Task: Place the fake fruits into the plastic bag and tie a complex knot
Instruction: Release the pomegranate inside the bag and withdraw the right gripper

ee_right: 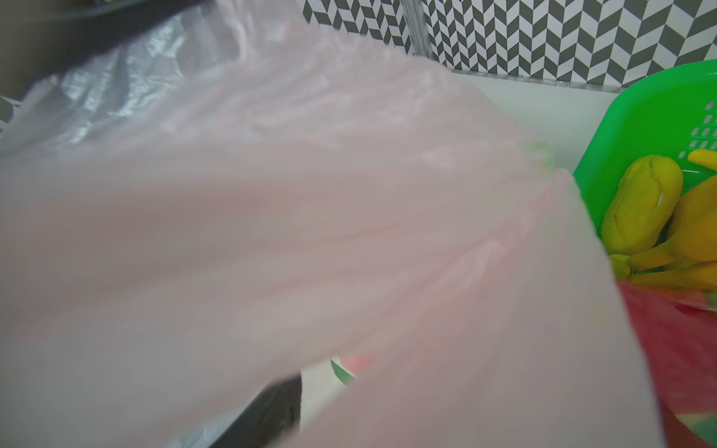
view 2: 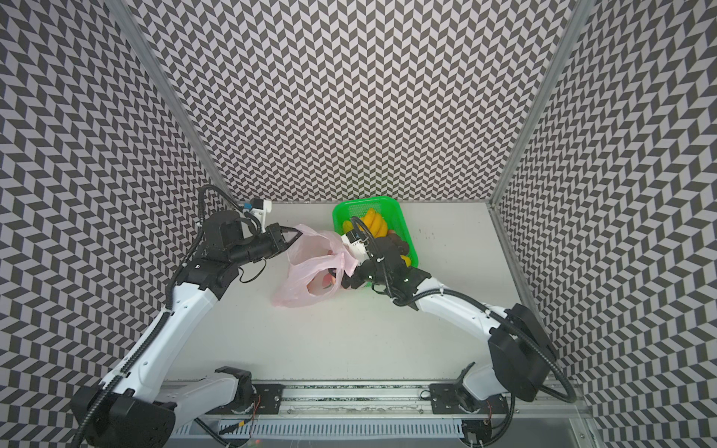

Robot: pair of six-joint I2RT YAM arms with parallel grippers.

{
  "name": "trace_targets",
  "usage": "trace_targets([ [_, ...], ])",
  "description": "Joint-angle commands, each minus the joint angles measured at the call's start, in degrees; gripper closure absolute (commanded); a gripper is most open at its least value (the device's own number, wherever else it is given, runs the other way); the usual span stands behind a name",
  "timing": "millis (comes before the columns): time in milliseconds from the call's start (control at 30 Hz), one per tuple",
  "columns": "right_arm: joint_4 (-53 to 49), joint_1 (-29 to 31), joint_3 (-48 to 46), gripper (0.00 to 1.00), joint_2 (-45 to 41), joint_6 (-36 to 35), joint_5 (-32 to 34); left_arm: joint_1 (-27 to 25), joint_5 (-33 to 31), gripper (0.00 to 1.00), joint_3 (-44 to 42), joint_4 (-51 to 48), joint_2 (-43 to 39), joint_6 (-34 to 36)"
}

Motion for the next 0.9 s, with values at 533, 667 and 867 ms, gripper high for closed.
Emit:
trace_targets([
  [533, 0.6, 0.2, 0.8, 0.24, -1.6, -1.5, 2.3, 0.3, -0.6, 1.0, 0.5, 0.3, -0.7, 0.7],
  [667, -0.2, 0.2, 0.8, 0.24, -2.4, -1.5, 1.9, 0.3, -1.2, 1.0, 0.6, 0.2, -0.7, 0.8],
  [867, -3.9, 0.2, 0.1, 0.23, -6.3, -1.7, -0.2, 0.3, -1.3, 1.0, 0.7, 0.0, -0.5, 0.6],
])
